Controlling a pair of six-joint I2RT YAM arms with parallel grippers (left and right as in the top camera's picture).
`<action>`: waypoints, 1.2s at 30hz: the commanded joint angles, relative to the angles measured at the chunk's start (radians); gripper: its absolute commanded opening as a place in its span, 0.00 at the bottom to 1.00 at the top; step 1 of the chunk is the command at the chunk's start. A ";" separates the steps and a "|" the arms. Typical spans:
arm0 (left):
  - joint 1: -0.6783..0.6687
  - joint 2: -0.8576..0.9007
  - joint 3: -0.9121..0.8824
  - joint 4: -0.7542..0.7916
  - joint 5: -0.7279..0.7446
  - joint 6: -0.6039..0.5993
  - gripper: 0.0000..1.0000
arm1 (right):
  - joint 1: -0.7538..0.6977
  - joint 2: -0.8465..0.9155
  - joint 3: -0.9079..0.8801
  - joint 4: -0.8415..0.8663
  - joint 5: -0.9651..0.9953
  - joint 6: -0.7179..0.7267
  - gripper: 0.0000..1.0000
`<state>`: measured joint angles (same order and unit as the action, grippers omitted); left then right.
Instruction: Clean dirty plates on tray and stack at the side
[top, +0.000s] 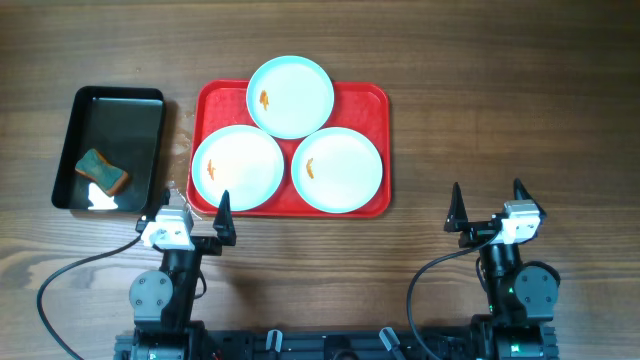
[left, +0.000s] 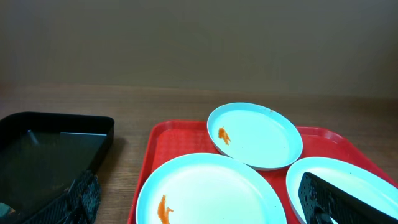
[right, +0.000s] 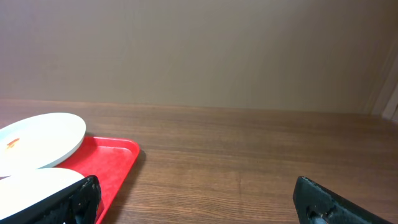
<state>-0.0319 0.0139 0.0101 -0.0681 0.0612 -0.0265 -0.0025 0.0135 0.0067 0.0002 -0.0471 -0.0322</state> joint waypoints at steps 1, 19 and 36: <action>-0.005 -0.007 -0.005 -0.005 0.005 0.020 1.00 | 0.004 -0.006 -0.002 0.002 0.002 -0.018 1.00; -0.005 -0.007 -0.005 -0.005 0.005 0.020 1.00 | 0.004 -0.006 -0.002 0.002 0.002 -0.018 1.00; -0.006 -0.007 -0.005 0.052 0.274 -0.185 1.00 | 0.004 -0.006 -0.002 0.002 0.002 -0.018 1.00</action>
<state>-0.0319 0.0139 0.0101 -0.0662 0.0700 -0.0319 -0.0025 0.0135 0.0067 0.0002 -0.0471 -0.0322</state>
